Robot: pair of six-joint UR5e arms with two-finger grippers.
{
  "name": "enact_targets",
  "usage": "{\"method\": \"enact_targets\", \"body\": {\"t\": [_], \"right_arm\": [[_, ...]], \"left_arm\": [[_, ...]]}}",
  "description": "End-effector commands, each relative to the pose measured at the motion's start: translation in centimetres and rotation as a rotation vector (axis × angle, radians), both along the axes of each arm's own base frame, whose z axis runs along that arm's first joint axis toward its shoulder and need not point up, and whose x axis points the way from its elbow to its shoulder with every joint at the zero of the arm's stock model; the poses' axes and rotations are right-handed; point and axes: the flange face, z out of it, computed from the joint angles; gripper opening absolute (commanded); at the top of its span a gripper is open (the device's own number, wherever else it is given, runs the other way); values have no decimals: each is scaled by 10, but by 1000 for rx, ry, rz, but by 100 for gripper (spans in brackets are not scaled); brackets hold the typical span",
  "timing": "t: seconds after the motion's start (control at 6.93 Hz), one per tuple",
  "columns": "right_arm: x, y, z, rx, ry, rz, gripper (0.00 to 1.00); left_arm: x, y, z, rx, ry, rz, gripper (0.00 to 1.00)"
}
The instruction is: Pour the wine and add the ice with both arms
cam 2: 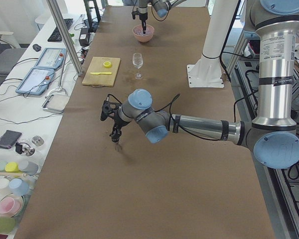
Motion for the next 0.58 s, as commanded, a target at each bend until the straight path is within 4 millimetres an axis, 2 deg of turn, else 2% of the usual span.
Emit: {"method": "enact_targets", "body": {"t": [0.0, 0.14, 0.29, 0.43], "right_arm": [[7, -10, -36, -2, -39, 11, 0], [9, -12, -45, -12, -35, 15, 0], [13, -7, -67, -6, -59, 19, 0], [8, -16, -130, -51, -88, 62, 0]], "left_arm": [[0, 1, 1, -1, -1, -1, 97], [0, 1, 1, -1, -1, -1, 97], [0, 1, 1, -1, -1, -1, 97], [0, 1, 1, 0, -1, -1, 97]]}}
